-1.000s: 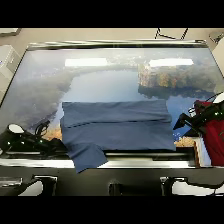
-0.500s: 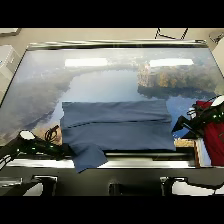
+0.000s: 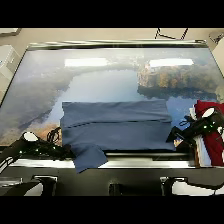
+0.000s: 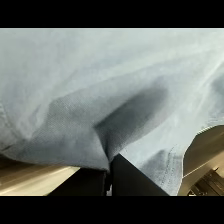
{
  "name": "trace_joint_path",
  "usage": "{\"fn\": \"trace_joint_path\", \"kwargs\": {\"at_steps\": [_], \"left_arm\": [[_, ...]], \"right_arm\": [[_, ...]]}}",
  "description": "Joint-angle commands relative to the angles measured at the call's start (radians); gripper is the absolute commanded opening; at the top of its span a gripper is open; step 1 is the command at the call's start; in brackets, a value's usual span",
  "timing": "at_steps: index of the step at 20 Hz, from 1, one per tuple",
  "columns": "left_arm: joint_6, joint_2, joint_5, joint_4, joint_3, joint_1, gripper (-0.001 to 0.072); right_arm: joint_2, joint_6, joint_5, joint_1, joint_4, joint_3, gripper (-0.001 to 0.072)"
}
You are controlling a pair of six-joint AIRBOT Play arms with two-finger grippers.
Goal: Fold the clothes and pants, and hang the long-sleeved shirts on hangers.
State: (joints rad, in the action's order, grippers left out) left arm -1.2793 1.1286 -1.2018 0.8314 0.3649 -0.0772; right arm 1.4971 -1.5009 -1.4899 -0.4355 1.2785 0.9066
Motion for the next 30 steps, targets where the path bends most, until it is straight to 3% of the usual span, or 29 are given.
{"fn": "trace_joint_path", "kwargs": {"at_steps": [1,3,4,5,6,10,13,17,23,27,28,29,30], "left_arm": [[0.0,-0.02,-0.005,0.011,0.001,0.002,0.0022],[-0.001,-0.039,-0.005,0.016,0.008,-0.007,0.0022],[-0.001,-0.049,-0.006,0.018,0.014,-0.025,0.0022],[0.0,-0.058,-0.013,0.018,0.023,-0.051,0.0022],[0.0,-0.067,-0.026,0.026,0.037,-0.084,0.0022],[0.0,-0.087,-0.116,0.06,0.194,-0.216,0.0021],[-0.005,-0.062,-0.043,0.058,0.354,-0.206,0.002],[-0.005,0.156,-0.028,0.058,0.615,-0.146,0.002],[-0.031,0.529,-0.064,0.058,1.001,-0.08,0.0021],[-0.065,0.665,-0.105,0.047,1.072,-0.062,0.0024],[-0.065,0.679,-0.118,0.042,1.072,-0.062,0.0099],[-0.065,0.683,-0.131,0.039,1.073,-0.066,0.0325],[-0.064,0.681,-0.156,0.04,1.078,-0.075,0.0494]], "right_arm": [[0.001,0.018,0.039,0.0,-0.023,-0.04,0.063],[0.001,0.017,0.027,0.0,-0.036,-0.04,0.0465],[0.001,0.017,0.021,0.0,-0.047,-0.04,0.0336],[0.001,0.018,0.011,0.0,-0.055,-0.04,0.0139],[0.001,0.023,-0.005,0.0,-0.056,-0.039,0.0038],[-0.014,0.049,-0.032,0.0,-0.087,0.026,0.0035],[-0.014,0.004,0.008,0.042,-0.142,0.169,0.0034],[0.032,-0.091,0.206,0.155,-0.112,0.367,0.0035],[0.201,-0.151,0.317,0.209,-0.168,0.505,0.0037],[0.243,-0.175,0.326,0.209,-0.201,0.505,0.0045],[0.242,-0.175,0.312,0.208,-0.209,0.509,0.0114],[0.242,-0.169,0.281,0.197,-0.209,0.521,0.0253],[0.242,-0.151,0.24,0.172,-0.208,0.536,0.0397]]}}
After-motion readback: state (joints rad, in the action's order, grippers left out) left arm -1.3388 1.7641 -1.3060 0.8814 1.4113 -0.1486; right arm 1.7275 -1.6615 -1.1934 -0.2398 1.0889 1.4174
